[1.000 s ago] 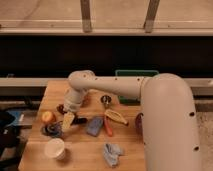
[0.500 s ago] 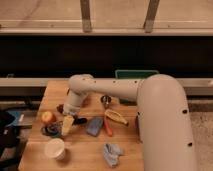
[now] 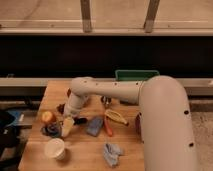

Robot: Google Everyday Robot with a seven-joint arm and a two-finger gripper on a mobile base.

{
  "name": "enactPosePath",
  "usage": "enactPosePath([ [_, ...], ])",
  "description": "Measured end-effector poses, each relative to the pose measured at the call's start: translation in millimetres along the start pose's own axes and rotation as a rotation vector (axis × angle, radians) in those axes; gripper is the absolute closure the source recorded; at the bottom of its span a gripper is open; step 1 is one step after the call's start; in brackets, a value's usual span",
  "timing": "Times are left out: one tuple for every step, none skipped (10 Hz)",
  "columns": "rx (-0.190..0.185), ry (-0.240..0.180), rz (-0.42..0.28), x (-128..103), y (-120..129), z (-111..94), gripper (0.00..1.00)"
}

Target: Place brush in metal cup

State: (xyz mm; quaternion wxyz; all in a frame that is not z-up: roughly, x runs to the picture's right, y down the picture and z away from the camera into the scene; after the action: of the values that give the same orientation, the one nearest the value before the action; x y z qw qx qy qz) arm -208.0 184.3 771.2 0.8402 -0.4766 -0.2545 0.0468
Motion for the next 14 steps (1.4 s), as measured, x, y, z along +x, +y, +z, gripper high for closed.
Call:
enactPosePath([
  [0.001, 0.002, 0.001, -0.7, 0.3, 2.1, 0.47],
  [0.002, 0.003, 0.003, 0.0, 0.5, 3.0, 0.57],
  [0.005, 0.004, 0.004, 0.0, 0.2, 2.9, 0.67],
  [0.007, 0.005, 0.004, 0.0, 0.1, 3.5, 0.77],
  [0.010, 0.006, 0.002, -0.2, -0.3, 2.8, 0.83],
  [0.012, 0.009, -0.001, -0.9, -0.6, 2.1, 0.84],
  [0.014, 0.012, -0.006, -2.9, -0.9, 0.3, 0.84],
  [0.016, 0.016, -0.011, -5.4, -1.3, -2.2, 0.84],
  [0.017, 0.020, -0.015, -7.4, -1.6, -5.0, 0.84],
  [0.021, 0.021, -0.021, -10.0, -2.5, -8.9, 0.84],
  [0.027, 0.025, -0.030, -13.4, -3.0, -14.6, 0.84],
  [0.037, 0.030, -0.039, -18.2, -3.4, -23.6, 0.84],
  [0.049, 0.035, -0.046, -23.3, -3.5, -35.7, 0.84],
  [0.061, 0.042, -0.052, -27.4, -4.2, -46.9, 0.84],
])
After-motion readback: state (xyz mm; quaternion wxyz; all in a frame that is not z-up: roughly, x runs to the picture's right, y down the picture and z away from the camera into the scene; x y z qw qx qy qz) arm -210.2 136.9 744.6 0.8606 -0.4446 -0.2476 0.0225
